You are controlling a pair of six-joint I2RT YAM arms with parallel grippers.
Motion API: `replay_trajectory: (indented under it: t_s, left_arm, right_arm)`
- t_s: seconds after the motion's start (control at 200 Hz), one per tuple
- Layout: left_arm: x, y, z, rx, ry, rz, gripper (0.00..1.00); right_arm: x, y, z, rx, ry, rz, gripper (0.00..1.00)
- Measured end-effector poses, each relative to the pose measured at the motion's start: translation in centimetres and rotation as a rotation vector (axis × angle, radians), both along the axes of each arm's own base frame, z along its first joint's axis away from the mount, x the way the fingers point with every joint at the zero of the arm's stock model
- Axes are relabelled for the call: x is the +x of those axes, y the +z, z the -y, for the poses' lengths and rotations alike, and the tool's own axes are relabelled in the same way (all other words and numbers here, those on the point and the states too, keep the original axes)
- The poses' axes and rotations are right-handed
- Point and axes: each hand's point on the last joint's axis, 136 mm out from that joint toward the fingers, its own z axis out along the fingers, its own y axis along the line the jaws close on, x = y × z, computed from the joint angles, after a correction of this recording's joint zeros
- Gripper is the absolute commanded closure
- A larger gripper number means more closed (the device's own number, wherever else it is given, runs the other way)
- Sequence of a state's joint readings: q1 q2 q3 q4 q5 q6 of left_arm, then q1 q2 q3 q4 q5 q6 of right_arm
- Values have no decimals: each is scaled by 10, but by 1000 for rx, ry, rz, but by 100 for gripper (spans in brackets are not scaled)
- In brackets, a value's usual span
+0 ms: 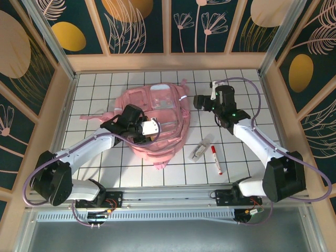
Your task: Pack books, pencil case, and school supplies into a backpack
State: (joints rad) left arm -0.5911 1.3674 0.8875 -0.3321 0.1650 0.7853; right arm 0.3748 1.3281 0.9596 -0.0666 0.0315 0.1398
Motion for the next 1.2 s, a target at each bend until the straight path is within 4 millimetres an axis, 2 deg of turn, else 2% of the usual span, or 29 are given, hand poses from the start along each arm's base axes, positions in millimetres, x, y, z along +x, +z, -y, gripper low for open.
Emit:
replay_trajectory:
  t_s: [0.19,0.305,0.455,0.555,0.591,0.636,0.641,0.706,0.766,0.896,0.966,1.061,1.201]
  left_arm:
    - [4,-19,6,11,-20,-32,31]
    - [0,-22,10,2,-51,-47,29]
    - [3,-23,13,-6,-46,-44,38]
    - [12,-32,14,-1,-9,-46,55]
    - [14,-36,14,0,8,-54,70]
    - [15,-42,14,7,23,-66,100]
    - [15,-42,14,7,22,-66,100]
    - [14,-48,16,25,16,-83,100]
    - [18,-45,16,38,0,-62,100]
    - [14,-27,12,60,-100,26,100]
    - [5,-16,4,58,-150,78,100]
    - [-10,-5,-4,32,-197,115,100]
    - [-30,2,-9,-29,-247,130,100]
  right_arm:
    - [-13,-12,-18,-9,142,-26,8]
    - [-20,-13,-30,-16,245,-21,8]
    - [-23,-22,-41,-21,323,-37,10]
    - [-24,-22,-45,-20,350,-31,10]
    - [-24,-19,-47,-17,367,-16,8]
    - [-26,-18,-52,-18,406,4,7]
    - [-26,-17,-52,-19,410,5,7]
    - [-35,-19,-60,-32,499,22,7]
    - [-46,-22,-68,-71,606,44,7]
    - [-70,-32,-75,-216,840,122,8]
    - [-78,-38,-76,-285,933,164,13]
    - [-81,-49,-80,-344,1031,203,18]
    - [-77,-78,-86,-393,1138,192,21]
